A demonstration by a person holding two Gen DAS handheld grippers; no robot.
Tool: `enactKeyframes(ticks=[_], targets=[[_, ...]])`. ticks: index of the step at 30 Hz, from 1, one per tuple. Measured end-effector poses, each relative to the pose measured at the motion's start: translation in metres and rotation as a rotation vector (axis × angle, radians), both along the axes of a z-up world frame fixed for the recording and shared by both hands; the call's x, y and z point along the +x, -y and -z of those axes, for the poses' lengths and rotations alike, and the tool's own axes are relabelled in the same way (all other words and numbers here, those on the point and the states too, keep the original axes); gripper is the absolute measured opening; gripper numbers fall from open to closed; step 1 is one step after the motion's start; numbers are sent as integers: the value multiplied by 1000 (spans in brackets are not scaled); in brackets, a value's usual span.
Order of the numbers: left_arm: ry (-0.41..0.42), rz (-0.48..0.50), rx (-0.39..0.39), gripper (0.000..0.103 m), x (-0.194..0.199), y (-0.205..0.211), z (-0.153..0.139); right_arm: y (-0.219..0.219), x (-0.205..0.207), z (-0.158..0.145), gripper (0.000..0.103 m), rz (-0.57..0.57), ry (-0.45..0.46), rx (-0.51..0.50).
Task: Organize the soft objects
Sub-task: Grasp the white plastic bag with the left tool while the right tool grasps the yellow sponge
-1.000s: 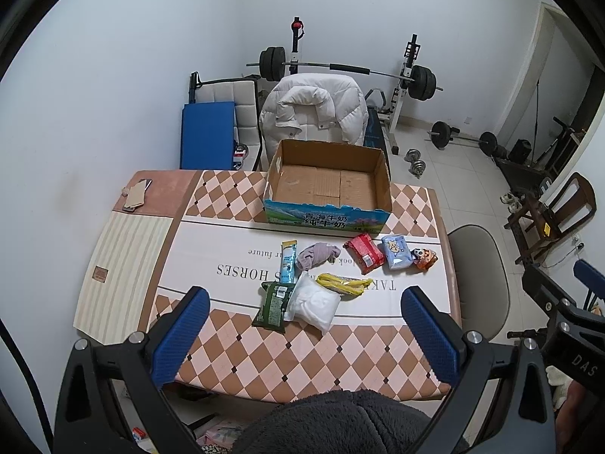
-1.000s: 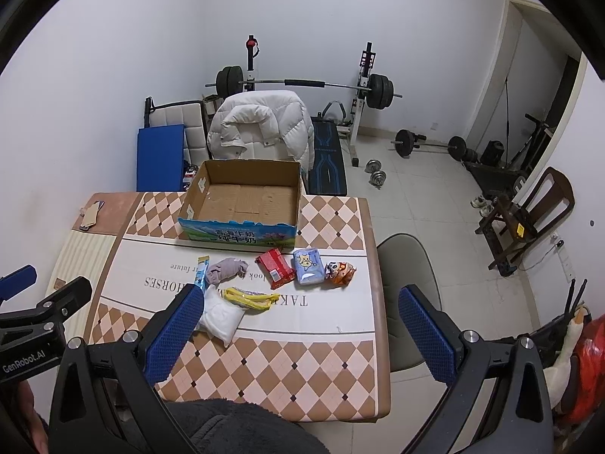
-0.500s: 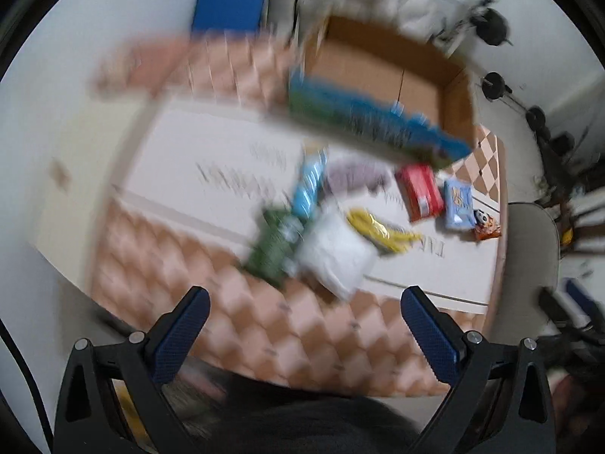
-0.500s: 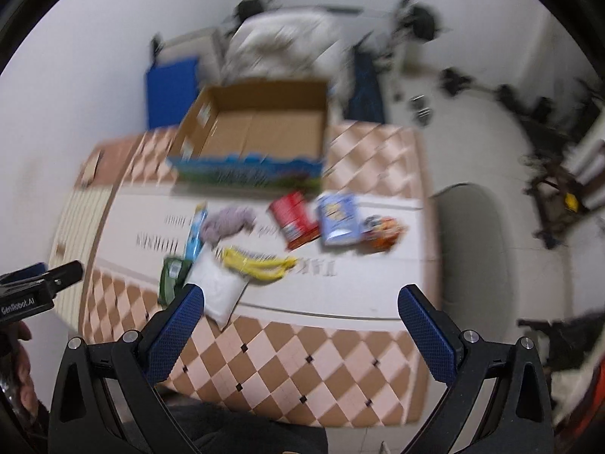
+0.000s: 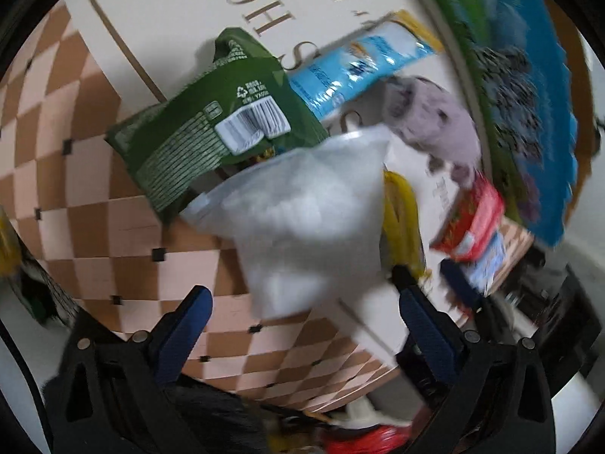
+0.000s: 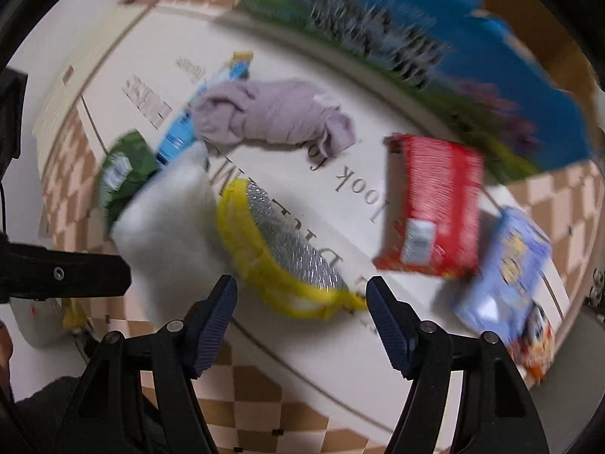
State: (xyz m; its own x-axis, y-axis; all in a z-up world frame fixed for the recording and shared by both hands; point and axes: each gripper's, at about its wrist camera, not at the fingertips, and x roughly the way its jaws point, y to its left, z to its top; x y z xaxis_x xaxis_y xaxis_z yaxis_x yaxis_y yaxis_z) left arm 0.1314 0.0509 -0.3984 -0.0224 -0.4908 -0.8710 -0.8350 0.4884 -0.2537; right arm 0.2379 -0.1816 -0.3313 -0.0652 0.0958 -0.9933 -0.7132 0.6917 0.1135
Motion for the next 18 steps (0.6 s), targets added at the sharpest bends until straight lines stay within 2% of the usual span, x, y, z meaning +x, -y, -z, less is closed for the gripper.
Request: enactKeyframes(ticks=[3, 5, 7, 8, 9, 10, 13, 15, 16, 18], targets=[[-30, -14, -4, 101, 12, 6, 12, -4, 10, 25, 72, 26, -74, 11], [-50, 10, -12, 101, 21, 11, 21, 0, 13, 37, 63, 70, -117, 28], [-87, 52, -2, 101, 28, 17, 29, 8, 11, 46, 49, 120, -159, 39], [-102, 76, 9, 101, 30, 19, 34, 14, 10, 49, 46, 147, -164, 28], [-111, 108, 33, 93, 33, 21, 36, 22, 7, 51, 45, 178, -170, 23], [-106, 157, 68, 87, 35, 24, 37, 31, 4, 52, 45, 212, -175, 15], [-72, 330, 150, 79, 41, 35, 30, 63, -8, 52, 45, 322, -195, 11], [-54, 488, 233, 77, 45, 48, 22, 85, -19, 46, 47, 376, -205, 9], [-37, 612, 293, 77, 48, 60, 18, 96, -26, 44, 47, 402, -204, 15], [-21, 765, 356, 78, 50, 77, 15, 112, -29, 42, 57, 447, -205, 33]])
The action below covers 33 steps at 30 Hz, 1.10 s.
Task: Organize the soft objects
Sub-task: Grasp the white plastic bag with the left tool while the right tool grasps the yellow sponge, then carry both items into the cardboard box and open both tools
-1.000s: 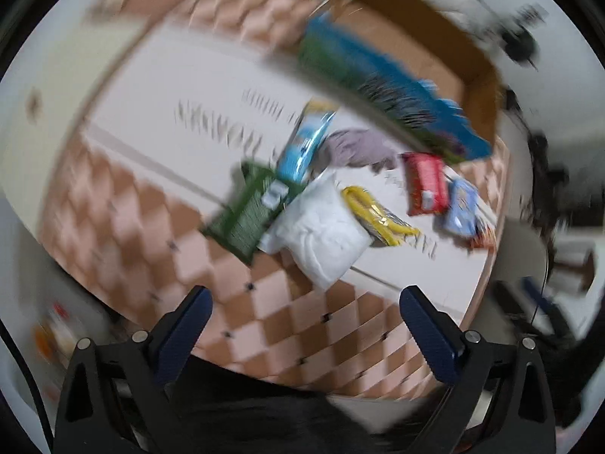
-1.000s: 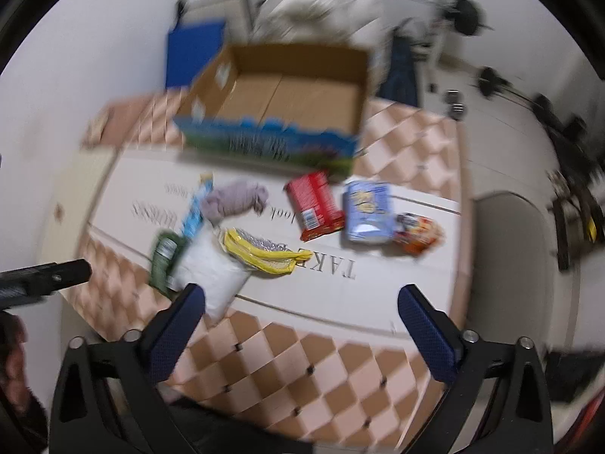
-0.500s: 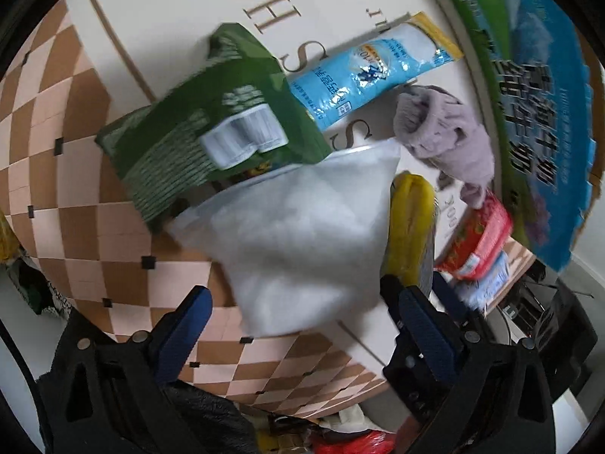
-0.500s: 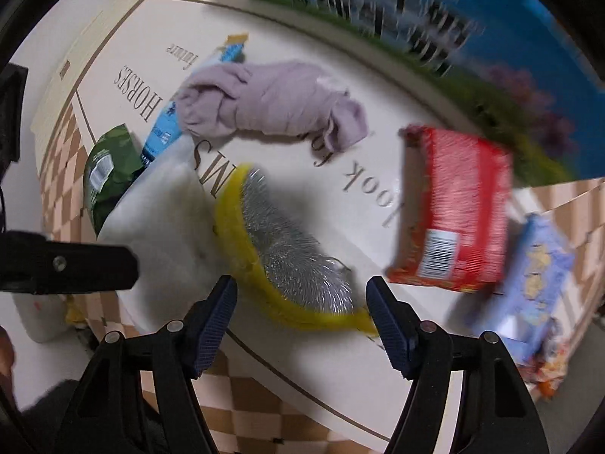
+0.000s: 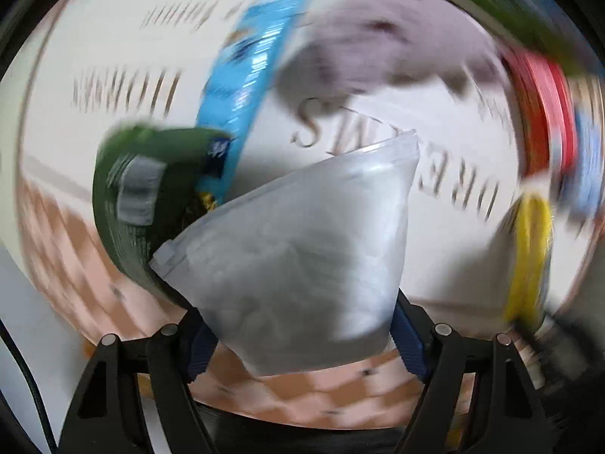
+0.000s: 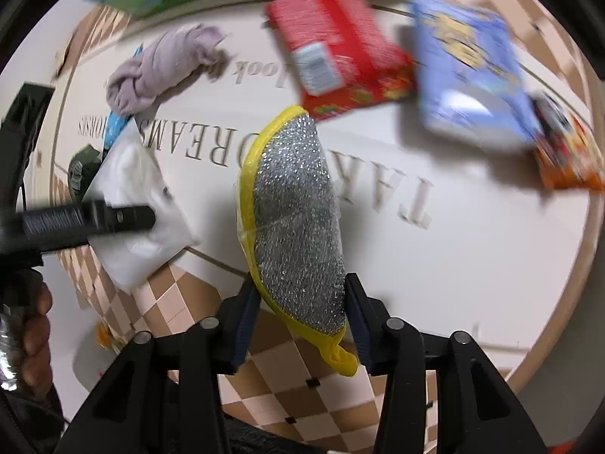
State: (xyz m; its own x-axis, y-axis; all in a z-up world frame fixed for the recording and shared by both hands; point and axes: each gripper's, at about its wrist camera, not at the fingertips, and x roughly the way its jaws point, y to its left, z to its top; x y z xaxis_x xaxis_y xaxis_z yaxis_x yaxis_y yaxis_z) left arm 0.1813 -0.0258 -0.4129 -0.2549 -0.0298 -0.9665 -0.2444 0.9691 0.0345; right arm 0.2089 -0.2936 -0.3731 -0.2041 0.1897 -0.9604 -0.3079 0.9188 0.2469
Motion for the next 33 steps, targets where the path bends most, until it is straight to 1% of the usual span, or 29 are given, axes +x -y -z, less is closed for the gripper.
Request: enactKeyframes(ticks=[1, 2, 3, 5, 7, 8, 10, 12, 14, 15, 17, 18, 19, 20, 21, 23, 25, 27, 29, 31, 32, 33], targets=[[0, 58, 11, 80, 1, 7, 0, 8, 0, -1, 61, 23, 1, 0], [-6, 70, 5, 81, 3, 9, 1, 14, 0, -3, 68, 44, 7, 0], [-13, 59, -5, 81, 4, 9, 3, 23, 1, -7, 70, 72, 11, 6], [-28, -44, -48, 82, 8, 0, 9, 40, 7, -17, 70, 109, -3, 22], [-22, -151, -90, 81, 10, -13, 13, 46, 14, -15, 70, 123, -1, 28], [-14, -189, -101, 81, 10, -17, 14, 50, 21, -19, 70, 124, 4, 26], [6, -248, -117, 81, 8, -20, 16, 50, 26, -16, 70, 119, 8, 28], [27, -264, -114, 77, 4, -22, 14, 39, 28, -11, 70, 104, 1, 36], [51, -220, -80, 72, 4, -11, 8, 29, 24, -8, 70, 59, 10, 22], [61, -179, -54, 69, 4, -2, 3, 24, 24, -6, 70, 26, 16, 6], [82, -96, 5, 67, 6, 17, -7, 16, 23, -1, 68, -16, 18, -18], [89, -66, 26, 67, 7, 25, -10, 8, 22, 4, 58, -38, 13, -30], [99, -39, 39, 67, 7, 34, -14, 8, 21, 7, 54, -56, 11, -53], [103, -27, 42, 67, 7, 41, -17, 7, 20, 9, 52, -61, 13, -66], [106, -21, 41, 66, 10, 49, -20, 10, 20, 8, 50, -44, 20, -62], [131, -22, 36, 66, 10, 57, -30, 18, 21, 5, 48, 9, 13, -50], [168, -21, 31, 66, 16, 72, -52, 36, 22, -5, 47, 83, 9, -14], [208, -19, 18, 66, 25, 75, -75, 54, 24, -20, 47, 142, 5, 28], [272, -8, -11, 66, 35, 87, -111, 70, 27, -43, 47, 185, 11, 76], [317, 11, -44, 66, 49, 94, -144, 82, 37, -75, 47, 213, 33, 136], [330, 19, -69, 66, 57, 77, -172, 83, 41, -91, 47, 221, 46, 151], [344, 28, -104, 66, 69, 46, -199, 87, 50, -111, 47, 225, 68, 172]])
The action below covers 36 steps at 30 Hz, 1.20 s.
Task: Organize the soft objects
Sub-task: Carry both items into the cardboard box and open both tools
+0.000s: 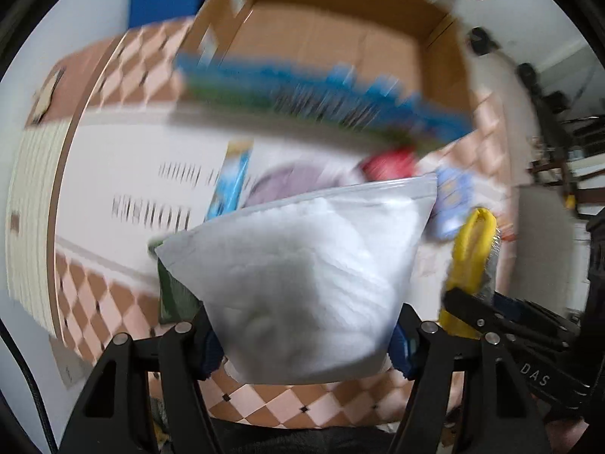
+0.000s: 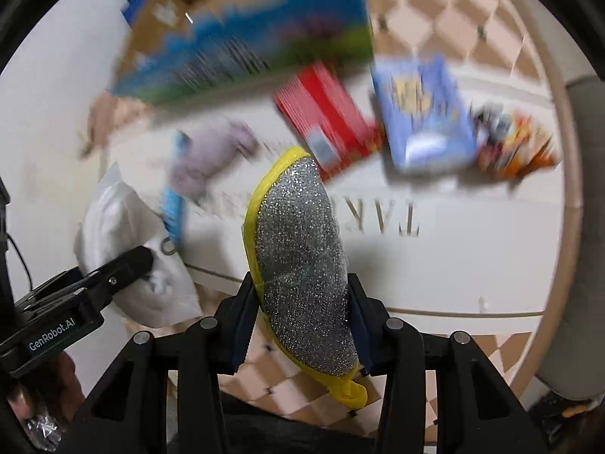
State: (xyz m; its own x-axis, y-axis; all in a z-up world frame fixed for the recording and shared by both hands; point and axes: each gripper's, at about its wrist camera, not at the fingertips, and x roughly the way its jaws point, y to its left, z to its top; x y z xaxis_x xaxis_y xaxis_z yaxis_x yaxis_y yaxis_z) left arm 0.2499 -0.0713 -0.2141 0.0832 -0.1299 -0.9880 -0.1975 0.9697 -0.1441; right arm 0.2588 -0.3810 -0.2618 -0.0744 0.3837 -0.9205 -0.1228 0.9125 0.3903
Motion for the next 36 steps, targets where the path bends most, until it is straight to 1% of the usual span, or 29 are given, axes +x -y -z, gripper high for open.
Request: enactKeyframes(ticks=[2, 3, 4, 5, 7, 8, 10, 12, 15, 16, 17, 18, 21, 23, 25, 29, 31, 34, 35, 36], targets=[[36, 28, -27, 66, 35, 2, -25, 1, 19, -40, 47, 1, 63, 21], [48, 46, -29, 66, 48, -13, -25, 3, 34, -63, 47, 3, 96, 33], [62, 84, -22, 66, 79, -6, -35, 3, 47, -79, 47, 8, 113, 51], [67, 109, -18, 66, 94, -5, -43, -2, 63, -93, 47, 25, 125, 73], [66, 135, 3, 66, 150, 1, -42, -10, 103, -112, 47, 48, 161, 93], [57, 145, 0, 66, 168, 0, -41, -27, 119, -112, 47, 60, 178, 83], [25, 166, -20, 66, 215, -4, -24, -58, 153, -103, 47, 87, 192, 53], [-18, 188, -28, 66, 252, -5, -4, -73, 193, -84, 47, 121, 162, 51], [-59, 245, -33, 67, 286, 1, 18, -91, 243, -51, 47, 151, 140, 11], [-82, 270, -47, 67, 298, 3, 33, -93, 255, -38, 47, 157, 135, -8], [-100, 280, -53, 67, 306, 2, 45, -105, 261, -24, 47, 162, 133, -30], [-113, 283, -51, 67, 315, 2, 55, -107, 270, -13, 47, 164, 128, -47], [-132, 299, -45, 67, 333, -4, 80, -121, 291, 19, 47, 175, 105, -89], [-145, 309, -61, 67, 339, -3, 87, -131, 298, 36, 47, 184, 91, -110], [-158, 326, -60, 67, 345, 1, 97, -137, 309, 53, 47, 185, 87, -132], [-171, 336, -47, 69, 351, 8, 108, -139, 321, 75, 47, 193, 74, -162], [-168, 347, -7, 70, 351, 10, 109, -142, 328, 84, 49, 188, 65, -168], [-175, 335, 2, 70, 347, 9, 106, -144, 331, 89, 53, 185, 64, -165], [-177, 334, -1, 71, 347, 8, 108, -143, 328, 88, 58, 186, 65, -167], [-176, 334, -6, 72, 347, 7, 107, -143, 326, 87, 69, 186, 62, -173]])
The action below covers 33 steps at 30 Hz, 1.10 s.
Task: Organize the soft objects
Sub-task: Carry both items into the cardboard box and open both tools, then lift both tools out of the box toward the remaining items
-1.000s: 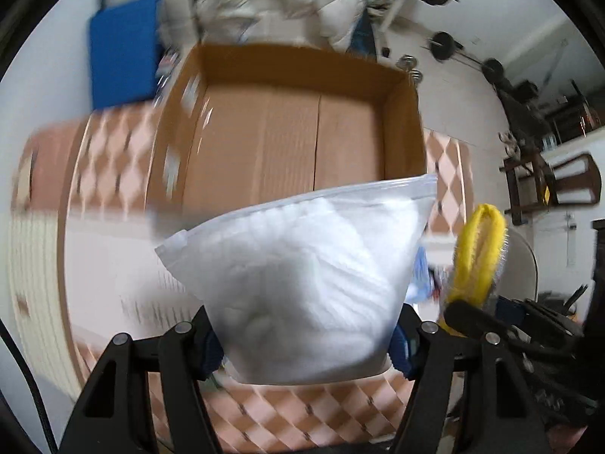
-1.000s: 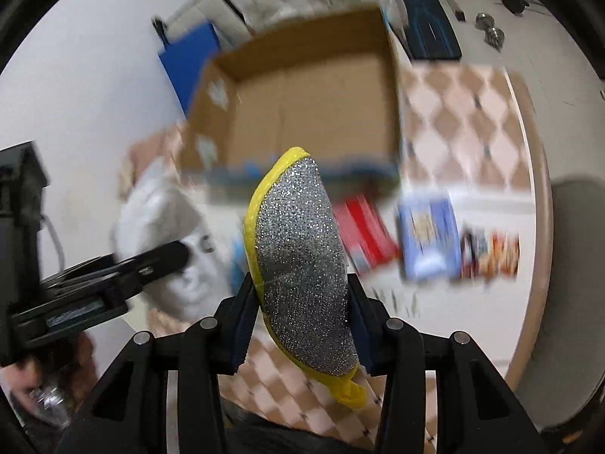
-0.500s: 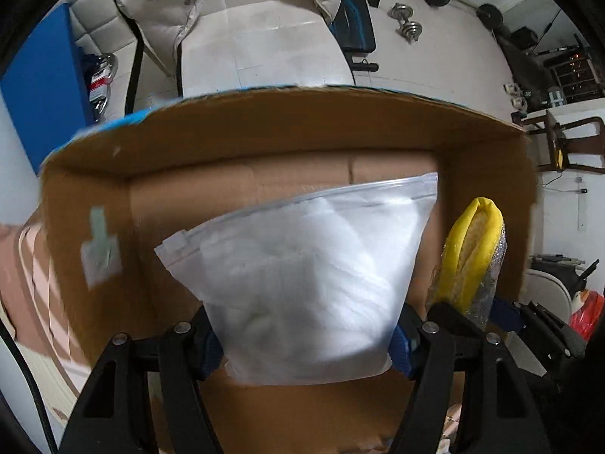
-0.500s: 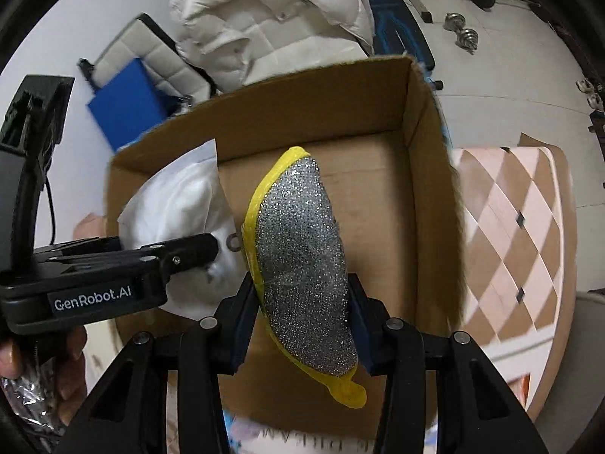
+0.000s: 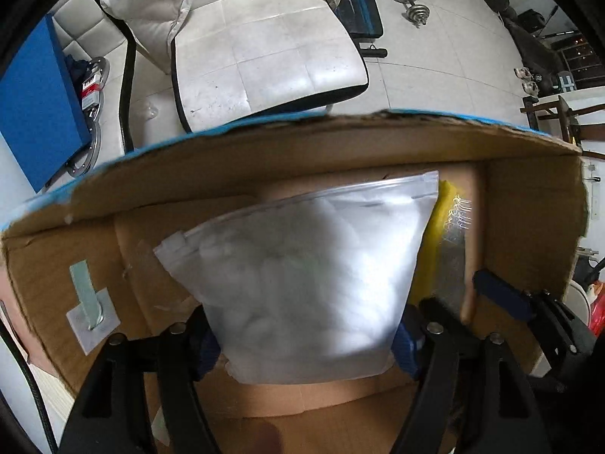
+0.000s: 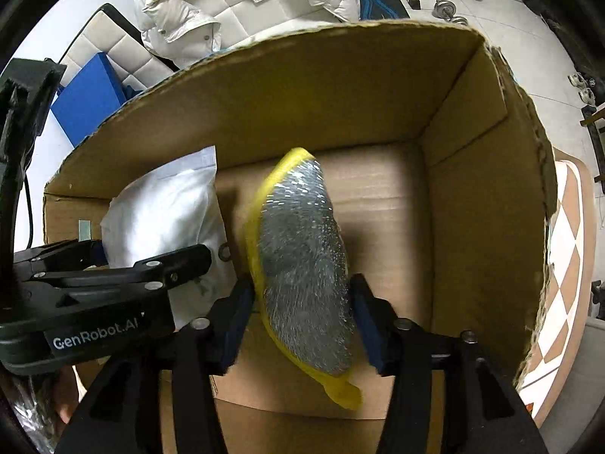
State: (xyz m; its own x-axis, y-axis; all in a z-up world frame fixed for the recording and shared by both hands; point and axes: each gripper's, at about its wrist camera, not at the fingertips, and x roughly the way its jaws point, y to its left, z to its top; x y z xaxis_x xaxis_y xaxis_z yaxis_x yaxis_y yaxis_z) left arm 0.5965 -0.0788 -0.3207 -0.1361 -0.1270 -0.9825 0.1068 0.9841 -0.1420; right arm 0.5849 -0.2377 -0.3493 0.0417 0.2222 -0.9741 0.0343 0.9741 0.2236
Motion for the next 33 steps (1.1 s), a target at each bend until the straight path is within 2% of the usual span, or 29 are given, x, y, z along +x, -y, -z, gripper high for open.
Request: enactKeyframes(ticks=[2, 4, 6, 7, 12, 16, 20, 28, 33], targets=[[22, -8, -7, 78, -3, -4, -7, -2, -4, -3, 85, -7, -1, 4], [61, -26, -18, 88, -9, -10, -22, -4, -12, -10, 90, -22, -1, -4], [116, -33, 1, 91, -13, -14, -32, -5, -21, -19, 101, -30, 8, -21], [158, -36, 21, 96, -20, -17, -44, -6, -27, -25, 102, -31, 15, -28], [249, -65, 30, 103, -53, -33, -74, -7, -61, -51, 103, -52, 74, -80], [299, -94, 14, 103, -95, -41, -99, -5, -92, -73, 103, -28, 152, -127], [386, -117, 60, 103, -130, -42, -121, -12, -107, -91, 103, -16, 215, -169], [527, -115, 137, 103, -206, -25, -165, -4, -191, -168, 103, -37, 333, -237], [577, -136, 120, 103, -240, -16, -193, 0, -230, -200, 103, -42, 380, -217]])
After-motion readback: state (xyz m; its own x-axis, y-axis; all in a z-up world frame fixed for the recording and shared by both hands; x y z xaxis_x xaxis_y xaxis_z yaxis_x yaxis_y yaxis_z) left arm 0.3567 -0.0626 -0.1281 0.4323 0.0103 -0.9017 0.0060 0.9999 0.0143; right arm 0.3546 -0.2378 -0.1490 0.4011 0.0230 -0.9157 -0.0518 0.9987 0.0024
